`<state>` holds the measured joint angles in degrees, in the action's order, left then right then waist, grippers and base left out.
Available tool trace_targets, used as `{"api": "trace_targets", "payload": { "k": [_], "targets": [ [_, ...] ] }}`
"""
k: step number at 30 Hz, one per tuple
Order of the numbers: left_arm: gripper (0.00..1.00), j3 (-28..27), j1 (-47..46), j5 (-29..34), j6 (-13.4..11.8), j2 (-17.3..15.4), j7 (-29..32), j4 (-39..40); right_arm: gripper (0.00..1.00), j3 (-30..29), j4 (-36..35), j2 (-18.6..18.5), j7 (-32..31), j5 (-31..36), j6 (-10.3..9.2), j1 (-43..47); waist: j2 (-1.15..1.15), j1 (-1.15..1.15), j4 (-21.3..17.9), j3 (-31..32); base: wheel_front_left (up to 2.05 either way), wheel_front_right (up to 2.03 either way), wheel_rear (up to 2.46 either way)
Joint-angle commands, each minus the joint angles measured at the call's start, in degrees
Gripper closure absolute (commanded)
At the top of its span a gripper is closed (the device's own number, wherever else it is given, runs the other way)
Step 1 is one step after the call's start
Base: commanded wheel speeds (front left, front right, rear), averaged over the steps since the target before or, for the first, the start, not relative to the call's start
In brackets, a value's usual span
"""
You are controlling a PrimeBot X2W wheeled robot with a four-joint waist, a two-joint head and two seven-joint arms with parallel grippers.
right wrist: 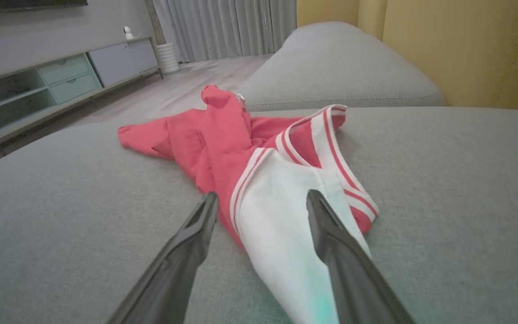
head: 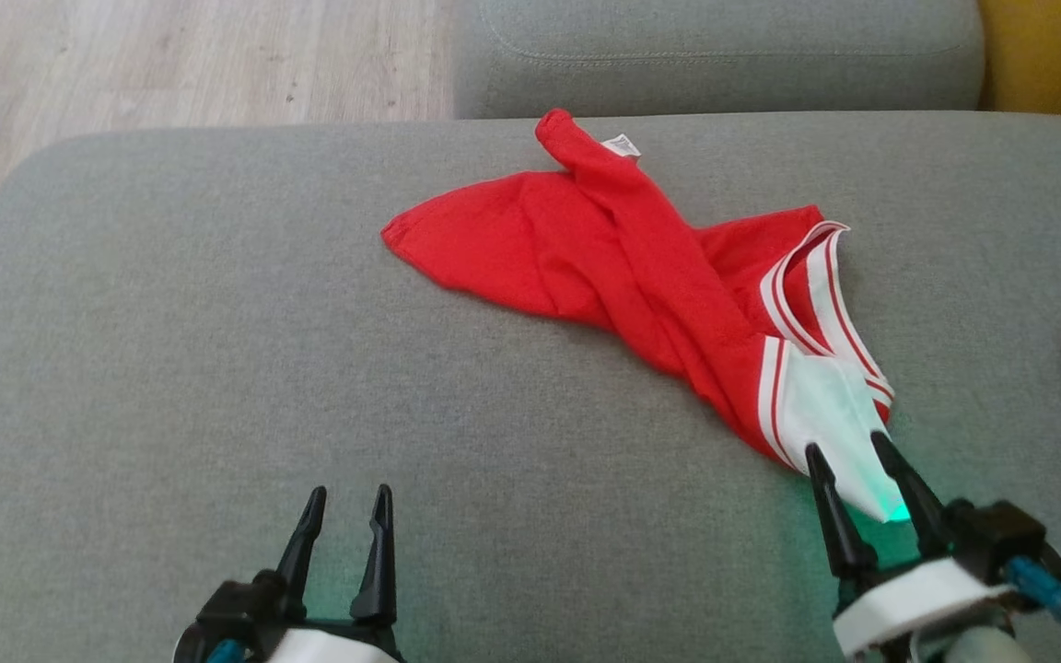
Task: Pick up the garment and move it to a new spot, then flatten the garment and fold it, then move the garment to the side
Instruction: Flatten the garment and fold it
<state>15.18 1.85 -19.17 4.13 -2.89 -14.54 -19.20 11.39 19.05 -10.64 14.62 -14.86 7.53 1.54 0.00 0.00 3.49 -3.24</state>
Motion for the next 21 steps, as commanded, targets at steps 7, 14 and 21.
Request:
{"api": "trace_targets", "payload": {
  "k": [7,14,21],
  "targets": [
    [0.0,0.6,-3.2,0.2,0.2,0.0,-0.5,2.2,0.0,3.4,4.2,-1.5,-0.8,-3.1,-0.04,-14.3,0.0,0.0,2.9,-2.5,0.0,0.0,0.0],
    [0.0,4.0,-6.5,-0.9,-0.3,0.0,-0.5,3.7,0.0,6.7,12.0,-4.7,-7.8,-5.7,-0.04,-31.5,0.0,0.0,8.3,-7.6,0.0,0.0,0.0],
    [0.0,9.5,-10.0,-2.4,-0.9,0.0,-0.5,5.2,0.0,9.6,21.5,-8.4,-14.8,-6.2,-0.04,-46.4,0.0,0.0,14.4,-13.0,0.0,0.0,0.0]
  ]
}}
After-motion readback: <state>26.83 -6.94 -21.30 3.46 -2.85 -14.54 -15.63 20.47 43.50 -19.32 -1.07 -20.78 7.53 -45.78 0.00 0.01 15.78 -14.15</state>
